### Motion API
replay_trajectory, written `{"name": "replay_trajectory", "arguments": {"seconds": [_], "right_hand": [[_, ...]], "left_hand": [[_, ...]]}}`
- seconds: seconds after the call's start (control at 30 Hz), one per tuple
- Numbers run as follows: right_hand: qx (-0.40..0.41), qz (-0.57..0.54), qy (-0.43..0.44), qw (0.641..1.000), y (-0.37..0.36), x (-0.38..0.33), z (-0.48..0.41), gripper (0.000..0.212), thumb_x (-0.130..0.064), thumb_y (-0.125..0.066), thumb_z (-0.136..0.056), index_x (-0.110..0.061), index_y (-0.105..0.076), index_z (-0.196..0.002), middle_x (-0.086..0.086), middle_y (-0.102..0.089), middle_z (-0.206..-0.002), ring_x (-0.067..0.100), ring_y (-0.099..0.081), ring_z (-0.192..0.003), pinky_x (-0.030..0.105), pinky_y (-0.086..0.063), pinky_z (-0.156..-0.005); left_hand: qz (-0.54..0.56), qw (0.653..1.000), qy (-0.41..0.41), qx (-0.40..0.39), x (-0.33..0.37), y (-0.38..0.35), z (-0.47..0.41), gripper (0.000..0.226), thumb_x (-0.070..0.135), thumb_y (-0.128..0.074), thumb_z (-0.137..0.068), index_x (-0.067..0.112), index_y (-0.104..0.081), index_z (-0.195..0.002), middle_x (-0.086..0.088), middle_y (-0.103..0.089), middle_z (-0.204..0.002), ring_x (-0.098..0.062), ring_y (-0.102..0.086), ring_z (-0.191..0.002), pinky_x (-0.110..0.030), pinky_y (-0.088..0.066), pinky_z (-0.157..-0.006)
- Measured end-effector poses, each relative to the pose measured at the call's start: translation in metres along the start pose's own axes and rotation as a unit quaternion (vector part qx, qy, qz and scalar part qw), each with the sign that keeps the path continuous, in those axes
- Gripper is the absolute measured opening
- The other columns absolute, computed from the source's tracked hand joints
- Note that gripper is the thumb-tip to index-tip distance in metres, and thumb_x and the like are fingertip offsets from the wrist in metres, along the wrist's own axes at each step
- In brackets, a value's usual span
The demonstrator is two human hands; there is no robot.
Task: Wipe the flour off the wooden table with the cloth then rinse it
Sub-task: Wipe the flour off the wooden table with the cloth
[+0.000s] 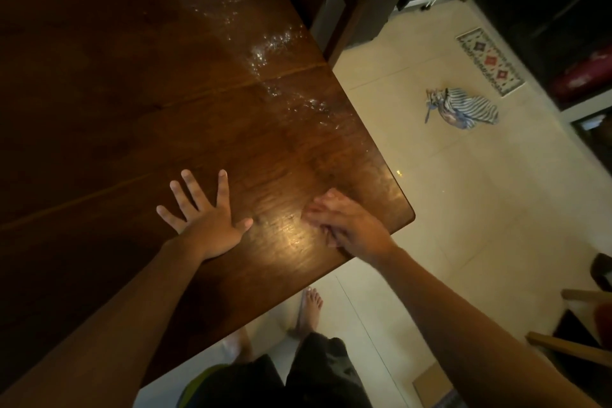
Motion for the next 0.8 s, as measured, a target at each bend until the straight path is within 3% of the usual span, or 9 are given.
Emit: {"name": "replay_trajectory", "arguments": {"seconds": [0.07, 0.13, 0.2, 0.27, 0.37, 0.47, 0.57, 0.73, 0.8], "right_hand": [[0.075, -0.006, -0.111, 0.991, 0.029, 0.041, -0.006, 0.046, -0.004, -0.050, -0.097, -0.022, -0.062, -0.137, -0.006, -0.053, -0.145, 0.016, -0.042, -0.141, 0.052, -0.040, -0.113], [0.136, 0.013, -0.269, 0.954, 0.048, 0.074, -0.019, 0.048, -0.004, -0.047, -0.101, -0.027, -0.058, -0.141, -0.005, -0.047, -0.153, 0.018, -0.033, -0.148, 0.047, -0.021, -0.126], [0.153, 0.047, -0.340, 0.927, 0.047, 0.083, -0.039, 0.047, -0.010, -0.045, -0.104, -0.028, -0.051, -0.147, -0.002, -0.041, -0.158, 0.023, -0.026, -0.152, 0.045, -0.009, -0.128], [0.147, 0.053, -0.289, 0.944, 0.039, 0.076, -0.062, 0.052, -0.005, -0.047, -0.099, -0.026, -0.051, -0.147, 0.000, -0.044, -0.156, 0.021, -0.027, -0.151, 0.045, -0.006, -0.128], [0.051, 0.008, -0.069, 0.996, 0.025, 0.043, -0.067, 0.058, 0.002, -0.050, -0.091, -0.022, -0.054, -0.144, 0.000, -0.049, -0.152, 0.009, -0.026, -0.148, 0.043, -0.005, -0.128], [-0.060, 0.012, 0.077, 0.995, 0.023, 0.049, -0.030, 0.062, -0.004, -0.063, -0.088, -0.021, -0.052, -0.146, 0.003, -0.048, -0.154, 0.015, -0.029, -0.150, 0.043, -0.010, -0.128], [-0.046, 0.007, 0.073, 0.996, 0.048, 0.100, -0.013, 0.053, -0.014, -0.060, -0.091, -0.021, -0.056, -0.144, 0.002, -0.050, -0.152, 0.018, -0.036, -0.148, 0.051, -0.023, -0.125], [0.056, 0.007, -0.100, 0.993, 0.077, 0.148, -0.062, 0.049, -0.003, -0.059, -0.095, -0.023, -0.058, -0.141, 0.003, -0.051, -0.150, 0.023, -0.037, -0.142, 0.051, -0.035, -0.118], [0.039, 0.019, -0.019, 0.999, 0.063, 0.128, -0.077, 0.052, 0.001, -0.058, -0.093, -0.021, -0.059, -0.140, 0.002, -0.053, -0.147, 0.025, -0.039, -0.140, 0.053, -0.032, -0.118]], "left_hand": [[-0.016, 1.000, -0.004, 0.017, -0.001, -0.002, -0.003, 0.100, 0.077, -0.029, -0.089, 0.033, 0.044, -0.140, -0.023, 0.057, -0.137, -0.050, 0.044, -0.131, -0.075, 0.010, -0.107], [-0.048, 0.998, -0.009, 0.039, -0.004, -0.003, -0.005, 0.095, 0.082, -0.014, -0.085, 0.031, 0.044, -0.141, -0.026, 0.051, -0.143, -0.051, 0.039, -0.135, -0.075, 0.007, -0.108], [-0.082, 0.995, -0.027, 0.059, -0.006, -0.004, -0.004, 0.092, 0.086, 0.003, -0.079, 0.031, 0.040, -0.143, -0.024, 0.043, -0.149, -0.051, 0.032, -0.140, -0.073, 0.004, -0.109], [-0.110, 0.991, -0.046, 0.066, -0.007, -0.006, -0.005, 0.089, 0.085, 0.006, -0.079, 0.034, 0.036, -0.145, -0.018, 0.040, -0.154, -0.049, 0.029, -0.142, -0.072, 0.004, -0.110], [-0.110, 0.991, -0.051, 0.061, -0.007, -0.006, -0.007, 0.083, 0.079, -0.012, -0.087, 0.042, 0.037, -0.143, -0.008, 0.052, -0.145, -0.040, 0.041, -0.135, -0.066, 0.013, -0.109], [-0.068, 0.996, -0.032, 0.054, 0.002, -0.006, -0.007, 0.085, 0.073, -0.028, -0.092, 0.049, 0.040, -0.138, -0.001, 0.061, -0.135, -0.033, 0.048, -0.128, -0.064, 0.019, -0.107], [-0.021, 0.998, 0.000, 0.055, 0.035, -0.011, -0.009, 0.092, 0.074, -0.035, -0.090, 0.050, 0.042, -0.134, -0.004, 0.065, -0.128, -0.030, 0.048, -0.128, -0.061, 0.020, -0.108], [0.017, 0.997, 0.050, 0.062, 0.092, -0.024, -0.018, 0.100, 0.076, -0.039, -0.088, 0.047, 0.043, -0.136, -0.006, 0.066, -0.127, -0.032, 0.050, -0.128, -0.063, 0.021, -0.107], [0.020, 0.995, 0.080, 0.060, 0.094, -0.022, -0.019, 0.102, 0.074, -0.043, -0.088, 0.047, 0.043, -0.135, -0.005, 0.066, -0.126, -0.032, 0.050, -0.127, -0.065, 0.018, -0.109]]}}
Point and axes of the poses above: each hand's wrist, its own z-axis away from the middle knuckle, its own y-axis out of the back of the hand, x = y × z, the point moved 7 cm from there along -z, towards the middle knuckle
